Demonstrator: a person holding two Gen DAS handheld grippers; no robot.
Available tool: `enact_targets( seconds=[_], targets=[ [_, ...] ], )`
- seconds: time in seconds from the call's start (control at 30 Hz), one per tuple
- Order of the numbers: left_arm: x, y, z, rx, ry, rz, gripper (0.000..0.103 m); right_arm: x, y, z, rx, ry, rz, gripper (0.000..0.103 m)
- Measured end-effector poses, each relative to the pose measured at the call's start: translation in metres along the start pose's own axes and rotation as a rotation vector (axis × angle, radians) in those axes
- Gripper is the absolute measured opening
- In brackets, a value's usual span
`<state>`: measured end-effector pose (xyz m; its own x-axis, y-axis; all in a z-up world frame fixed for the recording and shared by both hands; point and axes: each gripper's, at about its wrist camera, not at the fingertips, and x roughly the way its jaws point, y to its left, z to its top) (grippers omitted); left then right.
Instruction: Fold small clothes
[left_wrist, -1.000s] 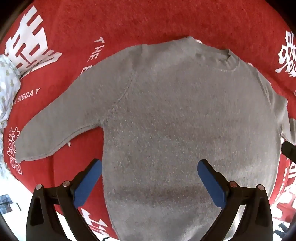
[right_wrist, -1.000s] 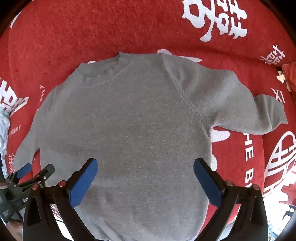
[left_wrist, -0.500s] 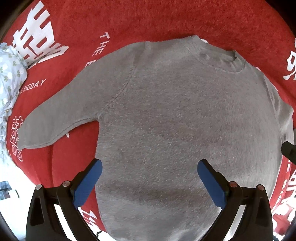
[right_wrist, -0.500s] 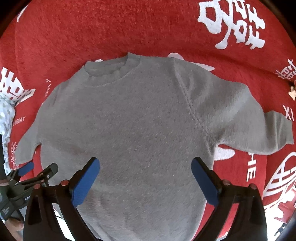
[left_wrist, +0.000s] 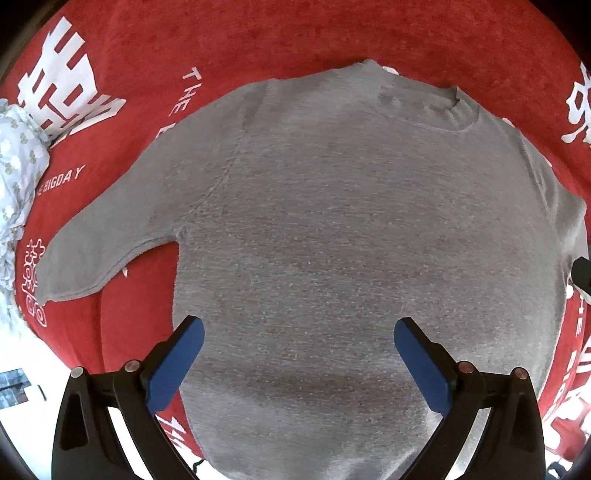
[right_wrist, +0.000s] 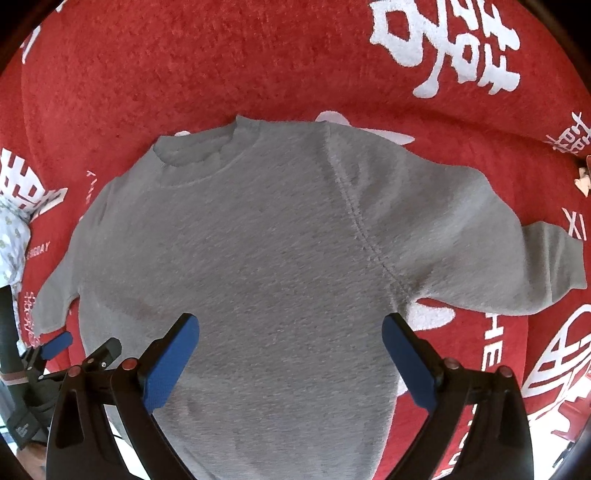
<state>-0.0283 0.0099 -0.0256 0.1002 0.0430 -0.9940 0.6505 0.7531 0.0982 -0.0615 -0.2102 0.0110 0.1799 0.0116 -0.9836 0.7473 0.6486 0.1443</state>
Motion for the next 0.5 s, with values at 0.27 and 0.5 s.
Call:
enact_targets(
  seconds=[0.27, 0.5],
  targets=[
    [-0.0002, -0.0015, -0.0001, -0.002, 0.000, 0.001, 0.103, -0.0008, -0.0018, 0.0002, 0.014, 0.000, 0.000, 0.100],
    [0.0001, -0.0001, -0.0017, -0.002, 0.000, 0.003, 0.103, -0.0008, -0.0011, 0.0000, 0.020, 0.000, 0.002, 0.100]
  ],
)
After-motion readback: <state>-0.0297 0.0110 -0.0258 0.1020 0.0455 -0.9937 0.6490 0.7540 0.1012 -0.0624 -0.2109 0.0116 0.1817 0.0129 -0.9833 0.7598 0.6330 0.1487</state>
